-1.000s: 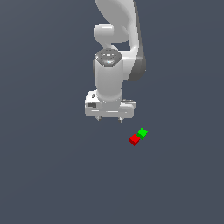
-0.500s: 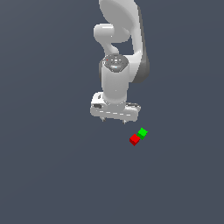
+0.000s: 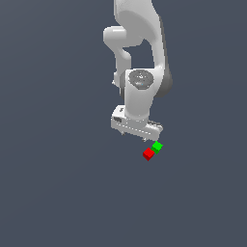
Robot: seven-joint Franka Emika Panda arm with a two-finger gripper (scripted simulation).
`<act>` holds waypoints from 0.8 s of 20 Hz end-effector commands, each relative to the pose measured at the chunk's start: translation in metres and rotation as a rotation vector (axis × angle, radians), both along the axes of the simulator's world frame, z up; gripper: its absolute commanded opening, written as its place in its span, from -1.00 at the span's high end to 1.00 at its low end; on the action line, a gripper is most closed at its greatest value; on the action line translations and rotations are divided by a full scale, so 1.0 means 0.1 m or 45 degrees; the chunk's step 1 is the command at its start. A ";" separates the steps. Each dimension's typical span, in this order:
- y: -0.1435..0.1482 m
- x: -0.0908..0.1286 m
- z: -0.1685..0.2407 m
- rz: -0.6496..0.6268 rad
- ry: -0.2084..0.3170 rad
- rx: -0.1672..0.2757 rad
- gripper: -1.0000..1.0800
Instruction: Stack the red cube on top of the green cube.
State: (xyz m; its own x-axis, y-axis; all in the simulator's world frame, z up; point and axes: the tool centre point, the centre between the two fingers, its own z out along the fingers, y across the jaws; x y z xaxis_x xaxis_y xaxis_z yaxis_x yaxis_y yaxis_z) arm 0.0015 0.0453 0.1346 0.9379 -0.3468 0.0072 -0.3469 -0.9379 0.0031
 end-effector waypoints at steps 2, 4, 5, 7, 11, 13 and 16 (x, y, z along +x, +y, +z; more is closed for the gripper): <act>0.14 0.02 -0.11 -0.094 0.001 0.001 -0.92; 0.21 0.03 -0.17 -0.148 0.001 0.001 -0.92; 0.25 0.04 -0.20 -0.175 0.001 0.002 -0.92; 0.33 0.06 -0.26 -0.230 0.002 0.002 -0.92; 0.49 0.12 -0.38 -0.340 0.003 0.004 -0.92; 0.55 0.15 -0.44 -0.388 0.003 0.005 -0.92; 0.64 0.19 -0.51 -0.452 0.004 0.006 -0.92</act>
